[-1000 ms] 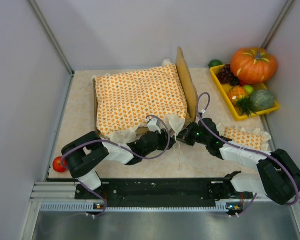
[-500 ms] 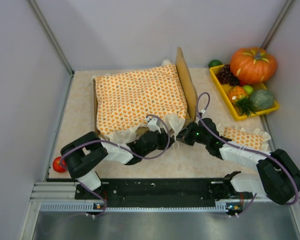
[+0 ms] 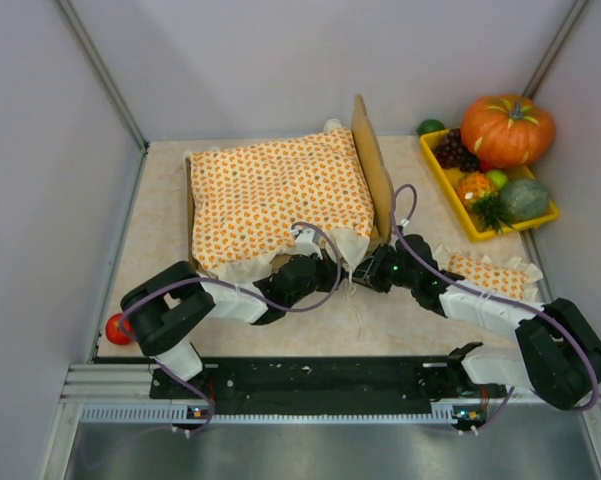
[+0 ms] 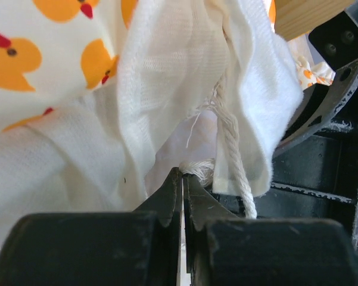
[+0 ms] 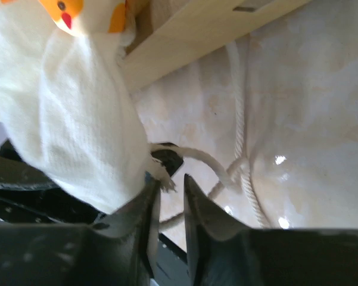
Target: Set up the pet bed
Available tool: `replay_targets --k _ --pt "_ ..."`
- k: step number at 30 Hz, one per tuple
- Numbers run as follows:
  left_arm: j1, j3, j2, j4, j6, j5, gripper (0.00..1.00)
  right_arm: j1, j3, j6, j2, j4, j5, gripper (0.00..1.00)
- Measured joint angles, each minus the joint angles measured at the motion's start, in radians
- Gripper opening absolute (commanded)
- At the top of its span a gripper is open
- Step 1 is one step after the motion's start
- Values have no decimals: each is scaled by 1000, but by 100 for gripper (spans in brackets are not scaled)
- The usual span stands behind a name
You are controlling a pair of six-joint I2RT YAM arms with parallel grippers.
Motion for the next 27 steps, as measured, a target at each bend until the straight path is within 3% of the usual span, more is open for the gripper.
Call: replay_targets --k 2,8,14,20,27 --pt "3 3 0 3 1 0 0 0 15 -21 -6 -51 8 36" --pt "5 3 -1 -8 -11 -5 0 8 57 -115 -121 -253 98 44" --pt "5 7 -5 -96 -35 -2 0 8 58 -204 -287 -351 185 44" --pt "5 15 -41 -249 -77 5 0 16 26 -271 -336 -422 208 40" --pt "5 15 -114 -361 -114 1 0 147 18 -373 -339 -516 272 38"
